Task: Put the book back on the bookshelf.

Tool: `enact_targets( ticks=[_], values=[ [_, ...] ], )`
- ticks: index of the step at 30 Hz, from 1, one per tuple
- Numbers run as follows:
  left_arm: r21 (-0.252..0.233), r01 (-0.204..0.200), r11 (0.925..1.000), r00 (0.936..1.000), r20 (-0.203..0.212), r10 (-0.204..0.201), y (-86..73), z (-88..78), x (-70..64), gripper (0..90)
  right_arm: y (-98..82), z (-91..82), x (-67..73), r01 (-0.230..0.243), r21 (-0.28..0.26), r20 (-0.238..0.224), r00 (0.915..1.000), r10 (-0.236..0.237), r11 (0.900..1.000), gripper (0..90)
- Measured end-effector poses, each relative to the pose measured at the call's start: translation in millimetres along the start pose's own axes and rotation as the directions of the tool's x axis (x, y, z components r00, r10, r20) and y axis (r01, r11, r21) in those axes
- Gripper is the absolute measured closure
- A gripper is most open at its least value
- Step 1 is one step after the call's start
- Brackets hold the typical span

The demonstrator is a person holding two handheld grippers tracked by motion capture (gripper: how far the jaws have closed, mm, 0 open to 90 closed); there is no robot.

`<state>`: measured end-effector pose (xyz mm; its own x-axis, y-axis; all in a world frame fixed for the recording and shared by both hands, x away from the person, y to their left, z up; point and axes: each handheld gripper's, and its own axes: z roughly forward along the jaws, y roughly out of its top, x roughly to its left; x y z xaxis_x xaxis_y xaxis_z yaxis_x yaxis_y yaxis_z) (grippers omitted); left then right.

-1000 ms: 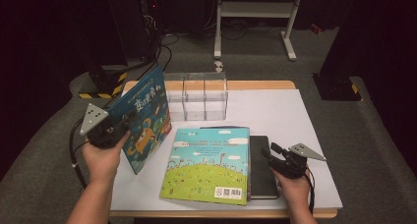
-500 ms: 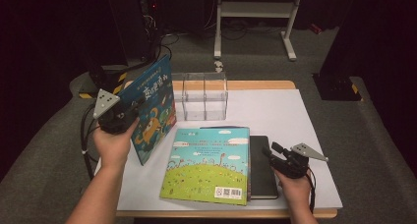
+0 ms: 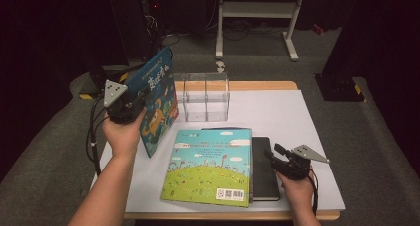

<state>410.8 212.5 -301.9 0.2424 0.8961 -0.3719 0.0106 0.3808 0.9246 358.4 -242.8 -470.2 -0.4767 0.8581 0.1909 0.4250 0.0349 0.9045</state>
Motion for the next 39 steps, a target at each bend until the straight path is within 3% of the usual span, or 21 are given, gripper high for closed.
enact_targets(
  ticks=[6,9,12,21,39],
  values=[
    [-0.016,-0.007,0.9998,0.9999,-0.011,0.007,1.5,8.7,-0.6,82.9,1.1,-3.3,0.1,0.067,0.006,0.04,0.9969,-0.067,0.998,48.0],
    [-0.017,0.001,0.9999,0.9999,-0.016,-0.002,0.9,13.6,0.9,83.0,-1.5,-5.4,-1.2,0.107,-0.006,0.074,0.9916,-0.106,0.994,47.6],
    [-0.016,0.004,0.9999,0.9997,-0.024,-0.005,0.6,17.9,1.8,82.9,-3.3,-5.7,0.6,0.134,0.021,0.125,0.9829,-0.135,0.991,42.5],
    [-0.025,-0.012,0.9996,0.9983,-0.057,0.011,-3.9,34.1,0.7,83.0,-8.4,-6.4,0.0,0.112,0.024,0.108,0.9876,-0.114,0.993,39.5],
    [-0.019,-0.052,0.9985,0.9961,-0.072,0.05,-16.3,80.3,-5.3,83.0,-8.0,-12.3,-7.2,0.063,-0.004,0.092,0.9938,-0.063,0.998,40.6]
  ],
)
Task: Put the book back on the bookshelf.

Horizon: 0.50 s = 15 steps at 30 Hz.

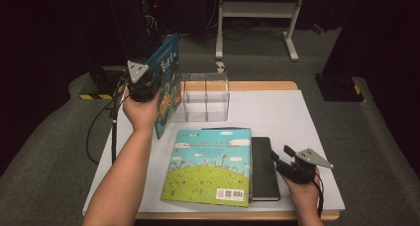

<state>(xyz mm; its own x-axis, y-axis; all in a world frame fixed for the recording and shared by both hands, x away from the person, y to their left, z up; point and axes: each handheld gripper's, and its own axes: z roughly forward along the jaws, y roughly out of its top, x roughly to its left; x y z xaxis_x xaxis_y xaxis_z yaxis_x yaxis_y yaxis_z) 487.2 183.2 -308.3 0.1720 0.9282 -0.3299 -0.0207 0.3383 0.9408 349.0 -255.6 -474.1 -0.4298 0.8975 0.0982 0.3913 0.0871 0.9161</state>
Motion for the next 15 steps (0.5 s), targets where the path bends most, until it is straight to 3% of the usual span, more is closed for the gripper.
enact_targets(
  ticks=[15],
  values=[
    [-0.008,-0.006,1.0,0.9999,-0.014,0.006,-8.5,6.8,3.6,82.9,0.8,-1.3,2.7,-0.007,-0.005,-0.022,0.9997,0.007,1.0,41.7]
  ],
)
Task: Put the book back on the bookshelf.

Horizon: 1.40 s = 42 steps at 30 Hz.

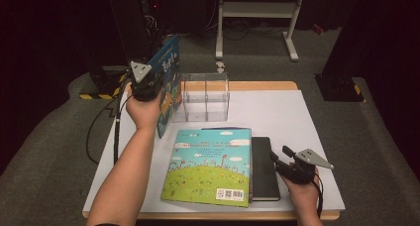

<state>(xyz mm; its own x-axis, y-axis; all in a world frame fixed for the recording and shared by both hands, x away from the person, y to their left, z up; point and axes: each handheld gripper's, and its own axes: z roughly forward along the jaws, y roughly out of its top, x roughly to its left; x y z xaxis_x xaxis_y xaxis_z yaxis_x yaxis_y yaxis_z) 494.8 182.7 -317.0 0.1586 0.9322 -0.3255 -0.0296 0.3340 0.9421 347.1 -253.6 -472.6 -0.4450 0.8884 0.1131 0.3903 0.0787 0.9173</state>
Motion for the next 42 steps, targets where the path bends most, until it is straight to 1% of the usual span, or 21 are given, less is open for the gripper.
enact_targets(
  ticks=[3,6,13,19,22,27,29,30,33,37,42],
  values=[
    [-0.003,-0.003,1.0,0.9999,0.01,0.003,-2.2,-5.0,0.7,82.7,-0.1,0.3,0.7,0.004,0.001,-0.002,1.0,-0.004,1.0,41.8],
    [0.005,-0.002,1.0,1.0,0.01,0.002,-4.2,-12.7,2.8,82.2,-0.4,1.1,1.4,0.006,0.004,-0.003,1.0,-0.006,1.0,42.0],
    [0.031,0.015,0.9994,0.9998,0.012,-0.016,-6.9,-27.4,6.9,81.0,-0.3,1.2,1.8,0.002,0.005,-0.006,1.0,-0.002,1.0,42.5],
    [0.038,0.029,0.9989,0.9994,0.015,-0.03,-8.7,-34.2,9.9,80.3,-0.5,1.8,1.9,-0.001,0.01,-0.008,1.0,0.001,1.0,42.7],
    [0.047,0.028,0.9985,0.9994,0.017,-0.029,-10.0,-35.9,11.1,79.9,-0.5,1.7,2.0,-0.002,0.01,-0.007,1.0,0.002,1.0,42.8],
    [0.037,0.03,0.9989,0.9995,0.012,-0.03,-10.8,-36.3,11.1,79.6,-0.4,1.5,1.8,-0.006,0.009,-0.008,0.9999,0.006,1.0,42.8],
    [0.027,0.005,0.9996,1.0,0.006,-0.005,-11.9,-35.5,10.2,81.1,-0.4,1.3,1.9,-0.007,0.008,-0.009,0.9999,0.007,1.0,42.8],
    [0.024,0.0,0.9997,1.0,0.001,0.0,-12.0,-35.1,10.3,81.7,-0.4,1.3,1.8,-0.008,0.008,-0.009,0.9999,0.008,1.0,42.8],
    [0.007,0.016,0.9999,0.9996,-0.025,-0.015,-12.7,-30.9,11.5,82.3,-0.5,1.4,1.9,-0.008,0.008,-0.01,0.9999,0.008,1.0,42.8],
    [-0.006,0.009,0.9999,0.9993,-0.037,-0.009,-14.4,-26.4,11.4,82.5,-0.3,0.6,1.8,-0.009,0.003,-0.012,0.9999,0.009,1.0,42.8],
    [-0.007,-0.021,0.9998,0.9988,-0.043,0.021,-16.2,-21.2,9.2,82.2,-0.5,0.6,1.2,-0.015,0.007,-0.019,0.9997,0.015,1.0,42.9]
  ],
)
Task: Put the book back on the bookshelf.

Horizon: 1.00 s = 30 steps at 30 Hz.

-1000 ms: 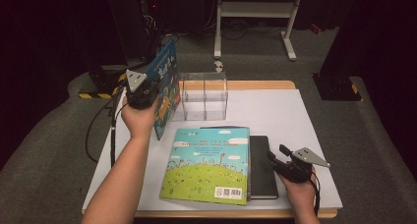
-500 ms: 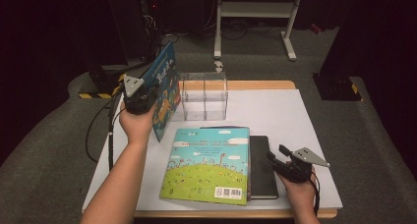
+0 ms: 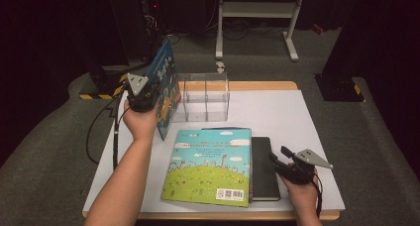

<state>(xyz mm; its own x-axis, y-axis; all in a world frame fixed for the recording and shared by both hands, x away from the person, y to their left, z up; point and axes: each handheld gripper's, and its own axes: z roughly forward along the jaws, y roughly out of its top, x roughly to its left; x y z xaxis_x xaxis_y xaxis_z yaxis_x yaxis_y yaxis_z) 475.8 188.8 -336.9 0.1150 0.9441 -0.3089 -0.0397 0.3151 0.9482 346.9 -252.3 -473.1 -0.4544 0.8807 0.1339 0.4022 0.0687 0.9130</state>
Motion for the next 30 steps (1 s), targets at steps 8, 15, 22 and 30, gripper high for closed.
enact_targets(
  ticks=[8,15,22,30],
  values=[
    [-0.011,-0.01,0.9999,0.9998,-0.016,0.01,-1.5,9.0,-0.3,81.8,0.1,-0.2,0.4,-0.005,-0.001,-0.007,1.0,0.005,1.0,43.2],
    [-0.018,-0.026,0.9995,0.9994,-0.024,0.025,-1.6,11.6,0.2,81.3,0.1,-0.2,0.5,-0.006,0.0,-0.011,0.9999,0.006,1.0,43.2],
    [-0.02,-0.04,0.999,0.9982,-0.046,0.039,-2.0,9.3,1.6,80.9,0.0,0.0,0.5,-0.007,0.001,-0.012,0.9999,0.007,1.0,43.3],
    [-0.027,-0.065,0.9975,0.9959,-0.065,0.063,-3.1,6.3,1.5,79.6,-0.1,0.5,1.1,-0.004,0.0,-0.011,0.9999,0.004,1.0,43.4]
  ],
)
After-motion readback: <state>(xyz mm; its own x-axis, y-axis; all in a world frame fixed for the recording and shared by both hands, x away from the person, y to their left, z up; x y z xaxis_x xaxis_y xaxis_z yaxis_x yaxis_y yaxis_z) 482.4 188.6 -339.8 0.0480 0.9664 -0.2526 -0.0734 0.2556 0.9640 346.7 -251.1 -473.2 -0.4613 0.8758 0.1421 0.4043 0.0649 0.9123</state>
